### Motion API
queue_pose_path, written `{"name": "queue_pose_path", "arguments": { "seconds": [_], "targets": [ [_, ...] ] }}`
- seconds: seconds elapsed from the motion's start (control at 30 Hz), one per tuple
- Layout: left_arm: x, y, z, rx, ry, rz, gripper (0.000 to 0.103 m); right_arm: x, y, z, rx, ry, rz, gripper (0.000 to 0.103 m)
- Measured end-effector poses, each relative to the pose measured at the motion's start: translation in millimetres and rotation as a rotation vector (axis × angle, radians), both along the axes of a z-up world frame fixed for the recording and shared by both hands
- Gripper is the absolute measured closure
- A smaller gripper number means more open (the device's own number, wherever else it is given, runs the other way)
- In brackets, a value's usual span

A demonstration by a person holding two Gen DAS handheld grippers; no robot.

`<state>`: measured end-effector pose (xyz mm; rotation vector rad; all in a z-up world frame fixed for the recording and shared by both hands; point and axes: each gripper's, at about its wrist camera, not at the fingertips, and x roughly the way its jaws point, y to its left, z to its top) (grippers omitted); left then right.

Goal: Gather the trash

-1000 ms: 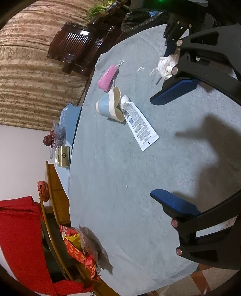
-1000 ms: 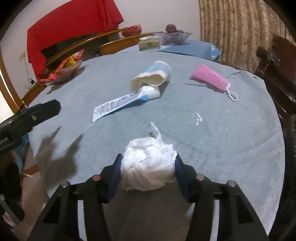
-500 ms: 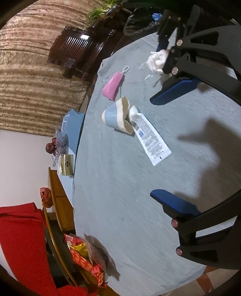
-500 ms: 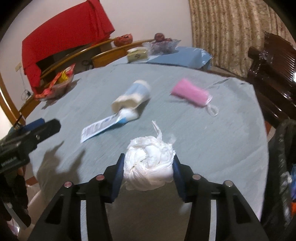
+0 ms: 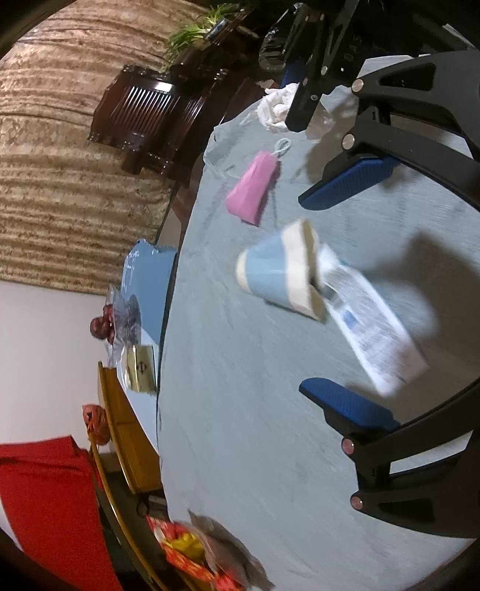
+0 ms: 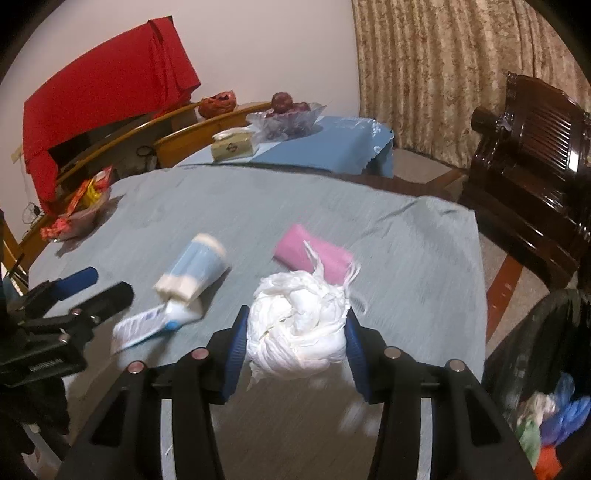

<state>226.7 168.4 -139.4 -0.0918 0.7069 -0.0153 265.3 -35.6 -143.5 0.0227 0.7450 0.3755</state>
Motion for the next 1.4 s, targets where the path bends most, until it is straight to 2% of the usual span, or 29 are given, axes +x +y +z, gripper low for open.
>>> {"name": "queue_pose_path", "arguments": {
  "seconds": [0.27,0.5,0.53,0.67,0.7,0.8,0.87,0.93,1.4],
  "targets": [
    [53,-16,-22,-0.007,0.073,-0.034,0.013,27,1,3,0.006,-0.019,0.003,0.055],
    [72,-16,-41,-0.023,0.144,-0.036,0.014,31,-1,-2,0.019,-0.011,0.005,0.055],
    [73,-16,-42,-0.025,0.149,-0.036,0.015,31,-2,-3,0.02,-0.009,0.004,0.055],
    [80,-16,-49,-0.041,0.177,-0.055,0.031,31,-6,-5,0.023,-0.004,-0.001,0.055],
    [81,-17,-50,-0.046,0.183,-0.06,0.032,31,-6,-6,0.023,-0.002,-0.003,0.055],
    [82,-18,-48,-0.048,0.175,-0.068,0.04,30,-7,-6,0.023,-0.002,-0.007,0.055],
    [83,-18,-45,-0.056,0.167,-0.071,0.049,29,-8,-5,0.021,-0.005,-0.008,0.055],
    [83,-20,-42,-0.06,0.156,-0.076,0.053,28,-7,-4,0.02,-0.009,-0.007,0.055],
    [67,-32,8,-0.042,0.057,-0.077,0.054,17,-19,25,0.048,-0.065,-0.017,0.055]
  ]
}}
